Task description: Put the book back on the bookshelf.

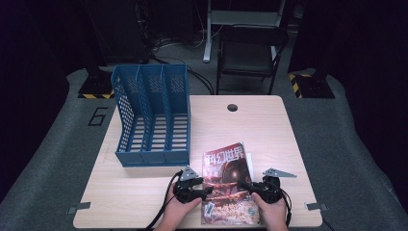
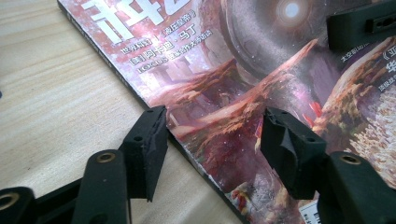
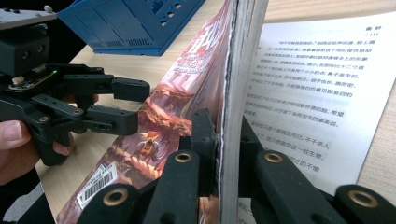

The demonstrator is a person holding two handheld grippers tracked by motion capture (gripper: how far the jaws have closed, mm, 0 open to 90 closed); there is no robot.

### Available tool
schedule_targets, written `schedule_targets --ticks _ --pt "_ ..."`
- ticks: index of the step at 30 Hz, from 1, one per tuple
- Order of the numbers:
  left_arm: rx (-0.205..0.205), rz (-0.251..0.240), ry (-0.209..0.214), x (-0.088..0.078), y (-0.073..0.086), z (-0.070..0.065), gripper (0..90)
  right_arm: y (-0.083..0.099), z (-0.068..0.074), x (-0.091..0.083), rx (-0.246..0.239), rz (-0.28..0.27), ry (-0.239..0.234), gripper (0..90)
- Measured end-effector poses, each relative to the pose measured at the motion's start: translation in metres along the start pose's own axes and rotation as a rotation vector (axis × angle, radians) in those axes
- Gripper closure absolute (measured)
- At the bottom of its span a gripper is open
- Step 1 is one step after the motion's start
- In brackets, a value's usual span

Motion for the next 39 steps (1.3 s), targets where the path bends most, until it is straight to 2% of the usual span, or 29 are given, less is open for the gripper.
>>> schedule_targets --ticks 7,13,14,15,16,17,19,25,28,29,33,39 --pt "-0.011 0.006 -0.004 -0.001 0.000 0.001 36.7 -0.002 0.008 -0.007 -0.017 -0.035 -0.009 84.6" --pt "-0.040 -0.003 0.016 -0.001 -0.001 0.002 34.4 -0.004 0.011 -0.010 -0.036 -0.054 -0.020 84.7" --pt "-0.041 -0.004 0.019 0.000 -0.001 0.002 33.7 -0.004 0.011 -0.010 -0.038 -0.055 -0.023 84.8" --pt "-0.024 0.000 0.022 0.000 -0.002 0.004 33.0 -0.004 0.011 -0.010 -0.034 -0.055 -0.024 84.8" --pt "-0.045 0.003 0.031 0.000 -0.002 0.002 32.2 -0.004 0.011 -0.010 -0.042 -0.058 -0.024 84.8" --pt "-0.039 0.000 0.028 0.001 -0.003 0.002 30.8 -0.005 0.012 -0.011 -0.042 -0.064 -0.030 84.9" --pt "-0.054 0.001 0.038 0.002 -0.004 0.001 30.0 -0.005 0.013 -0.012 -0.036 -0.064 -0.032 84.9" --pt "-0.067 0.001 0.056 0.005 -0.006 0.000 24.7 -0.006 0.019 -0.016 -0.043 -0.082 -0.066 85.0" --pt "-0.068 -0.007 0.070 0.006 -0.007 -0.001 22.8 -0.007 0.021 -0.017 -0.043 -0.085 -0.072 85.1" --pt "-0.069 -0.009 0.078 0.007 -0.007 -0.002 22.5 -0.008 0.020 -0.017 -0.058 -0.088 -0.074 85.1" --pt "-0.080 -0.010 0.122 0.009 -0.008 -0.006 22.4 -0.008 0.023 -0.018 -0.061 -0.090 -0.087 85.1" --pt "-0.096 -0.022 0.142 0.010 -0.009 -0.005 23.5 -0.009 0.024 -0.018 -0.060 -0.091 -0.095 85.1"
Point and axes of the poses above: each handheld gripper's, and its own axes: x roughly forward along the jaws, y roughly out of its underside, z roughly to its left, the point moved 6 cm from there along x, roughly forward along the jaws, and after that the axes turned 12 degrees about x, right-handed, at the moved point
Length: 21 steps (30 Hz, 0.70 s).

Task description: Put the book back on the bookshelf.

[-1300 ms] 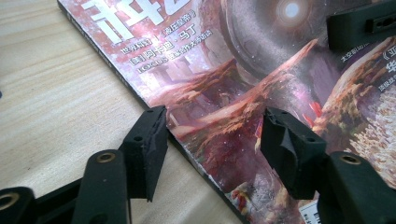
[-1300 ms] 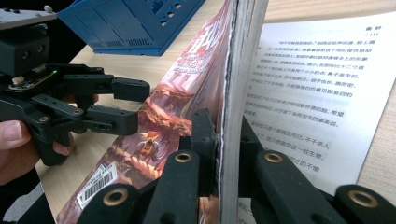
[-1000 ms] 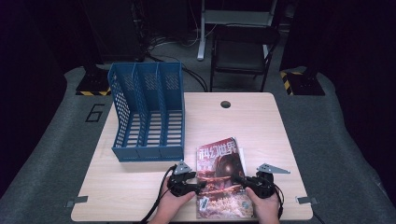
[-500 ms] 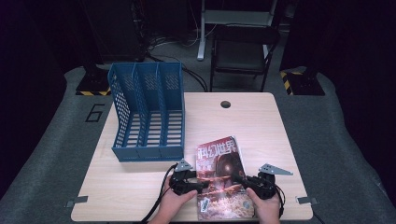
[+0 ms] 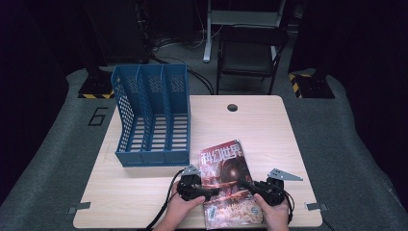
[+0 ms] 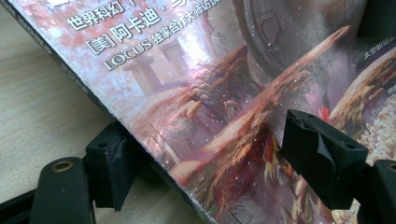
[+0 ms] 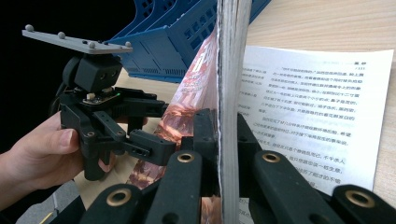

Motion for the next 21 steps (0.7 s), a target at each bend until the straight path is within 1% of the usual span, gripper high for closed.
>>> schedule_targets --ticks 1,2,4,5,6,9,10,11,13,14,15,16,17,18,19,20,21 --pt "-0.010 -0.002 0.003 0.000 0.000 0.000 23.5 0.000 -0.001 0.000 -0.003 -0.001 -0.007 85.0" --pt "-0.020 -0.004 0.003 0.000 0.000 0.000 24.3 0.000 0.000 0.001 0.008 0.003 -0.006 85.0" --pt "-0.022 0.000 0.000 -0.001 0.000 0.001 26.3 -0.001 -0.001 0.002 0.003 0.003 -0.009 85.0" --pt "-0.027 0.000 -0.005 -0.001 0.000 0.001 27.1 0.000 -0.001 0.002 0.012 0.008 -0.010 84.9" --pt "-0.032 0.005 0.002 -0.002 0.000 0.001 28.0 0.000 -0.002 0.002 0.008 0.008 -0.012 85.0" --pt "-0.041 0.004 0.000 -0.005 -0.001 0.002 31.4 0.000 -0.003 0.003 0.013 0.011 -0.012 84.9" --pt "-0.038 0.003 0.000 -0.006 -0.001 0.003 32.6 0.000 -0.003 0.003 0.016 0.012 -0.011 84.8" --pt "-0.046 0.001 -0.002 -0.007 -0.002 0.003 33.9 0.000 -0.003 0.003 0.015 0.011 -0.011 84.8" --pt "-0.032 0.004 -0.007 -0.010 -0.003 0.005 37.1 0.000 -0.004 0.003 0.016 0.011 -0.013 84.8" --pt "-0.039 -0.006 -0.010 -0.011 -0.004 0.005 38.9 -0.001 -0.004 0.003 0.016 0.013 -0.015 84.7" --pt "-0.038 -0.013 -0.012 -0.012 -0.005 0.005 40.9 -0.001 -0.003 0.003 0.014 0.013 -0.017 84.6" --pt "-0.035 -0.009 -0.008 -0.013 -0.006 0.006 42.5 -0.001 -0.003 0.002 0.027 0.017 -0.010 84.6" --pt "-0.055 -0.014 -0.004 -0.014 -0.008 0.004 45.6 -0.002 -0.003 0.002 0.025 0.013 -0.009 84.6" --pt "-0.046 -0.015 -0.007 -0.015 -0.009 0.005 45.6 -0.002 -0.003 0.002 0.025 0.013 -0.009 84.6" --pt "-0.054 -0.005 0.005 -0.017 -0.009 0.005 46.9 -0.002 -0.003 0.002 0.028 0.012 -0.009 84.5" --pt "-0.050 -0.012 -0.003 -0.017 -0.010 0.006 48.4 -0.002 -0.003 0.002 0.023 0.012 -0.011 84.4" --pt "-0.056 -0.008 0.004 -0.019 -0.011 0.005 49.9 -0.002 -0.003 0.002 0.023 0.013 -0.009 84.4"
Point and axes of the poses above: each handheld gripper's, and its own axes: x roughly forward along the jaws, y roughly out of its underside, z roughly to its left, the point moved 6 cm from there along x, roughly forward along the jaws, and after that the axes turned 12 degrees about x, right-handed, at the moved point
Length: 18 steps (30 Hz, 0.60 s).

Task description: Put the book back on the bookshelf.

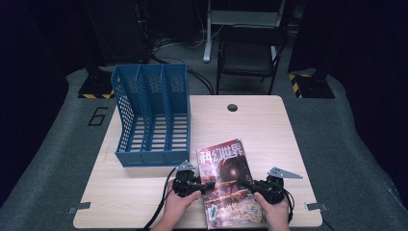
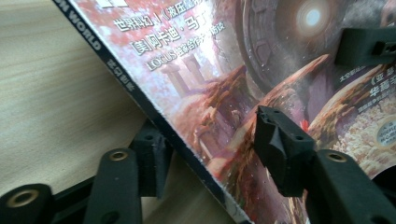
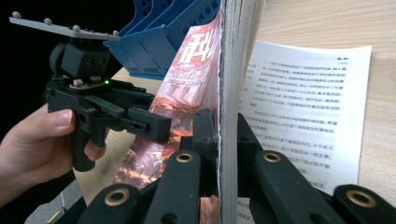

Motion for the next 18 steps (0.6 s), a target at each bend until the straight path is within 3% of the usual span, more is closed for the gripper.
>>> schedule_targets --ticks 6,7,8,15,18 --pt "0.027 -0.024 -0.026 -0.007 -0.009 -0.002 61.3 -0.001 0.001 0.000 -0.001 0.002 0.003 83.7" --pt "0.011 -0.029 -0.020 -0.008 -0.010 -0.003 61.3 -0.001 0.001 0.000 -0.001 0.002 0.003 83.7" --pt "0.026 -0.031 -0.024 -0.010 -0.012 -0.001 62.8 -0.001 0.002 0.000 0.001 0.003 0.003 83.6" --pt "0.021 -0.031 -0.023 -0.014 -0.015 -0.002 66.9 -0.002 0.003 0.002 -0.010 0.005 0.005 83.0" --pt "0.036 -0.033 -0.024 -0.018 -0.017 -0.002 68.8 -0.002 0.004 0.002 -0.003 0.008 0.000 82.3"
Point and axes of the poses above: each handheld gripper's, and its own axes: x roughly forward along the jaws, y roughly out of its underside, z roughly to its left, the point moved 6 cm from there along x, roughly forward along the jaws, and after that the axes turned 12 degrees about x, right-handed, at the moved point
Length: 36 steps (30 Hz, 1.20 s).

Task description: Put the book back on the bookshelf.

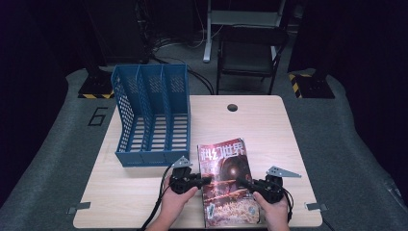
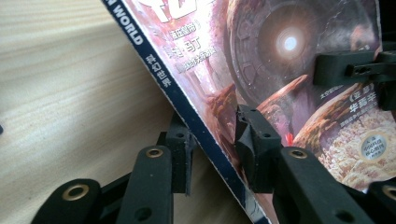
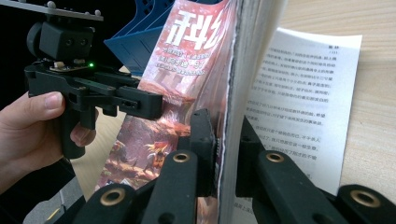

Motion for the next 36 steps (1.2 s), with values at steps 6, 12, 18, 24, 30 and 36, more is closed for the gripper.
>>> schedule_targets --ticks 6,12,18,24,30,36 --pt "0.017 -0.020 0.000 -0.007 -0.008 -0.002 72.5 -0.003 -0.001 -0.001 0.001 0.006 -0.004 81.0" --pt "0.045 -0.037 0.008 -0.015 -0.014 -0.004 75.9 -0.005 0.000 -0.002 0.009 0.037 -0.025 80.2" --pt "0.056 -0.046 0.011 -0.019 -0.017 -0.004 77.3 -0.006 0.002 -0.001 -0.002 0.050 -0.023 79.3" --pt "0.061 -0.048 0.014 -0.022 -0.018 -0.005 78.3 -0.008 0.000 -0.001 0.010 0.053 -0.026 77.9" --pt "0.069 -0.044 0.009 -0.023 -0.018 -0.004 78.6 -0.008 0.001 -0.002 0.029 0.069 -0.012 77.4" --pt "0.069 -0.054 0.015 -0.025 -0.020 -0.004 78.8 -0.010 0.001 0.001 0.049 0.089 -0.001 72.8"
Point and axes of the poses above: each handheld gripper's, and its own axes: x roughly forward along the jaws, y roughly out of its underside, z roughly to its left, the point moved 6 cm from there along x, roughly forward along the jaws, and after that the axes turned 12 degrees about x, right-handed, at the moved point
